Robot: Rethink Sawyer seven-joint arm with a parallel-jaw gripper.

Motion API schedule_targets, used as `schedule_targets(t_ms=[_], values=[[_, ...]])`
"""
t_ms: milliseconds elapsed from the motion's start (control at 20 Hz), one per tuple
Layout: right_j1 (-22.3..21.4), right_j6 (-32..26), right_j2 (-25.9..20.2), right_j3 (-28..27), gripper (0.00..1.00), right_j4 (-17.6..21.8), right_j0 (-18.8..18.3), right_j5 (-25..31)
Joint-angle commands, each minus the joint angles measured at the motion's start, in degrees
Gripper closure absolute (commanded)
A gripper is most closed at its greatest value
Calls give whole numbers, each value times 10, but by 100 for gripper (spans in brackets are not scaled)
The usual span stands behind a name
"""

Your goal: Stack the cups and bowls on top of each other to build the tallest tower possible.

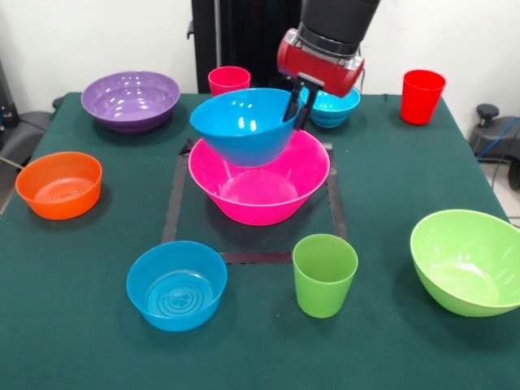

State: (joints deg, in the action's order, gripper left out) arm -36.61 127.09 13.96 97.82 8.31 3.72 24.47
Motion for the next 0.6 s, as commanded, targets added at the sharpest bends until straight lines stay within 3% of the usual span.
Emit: schedule_targets(t_ms=[50, 600], values=[[22, 106, -6, 6, 100, -37, 8, 24], [43, 78, -9, -15, 100, -49, 1, 3]])
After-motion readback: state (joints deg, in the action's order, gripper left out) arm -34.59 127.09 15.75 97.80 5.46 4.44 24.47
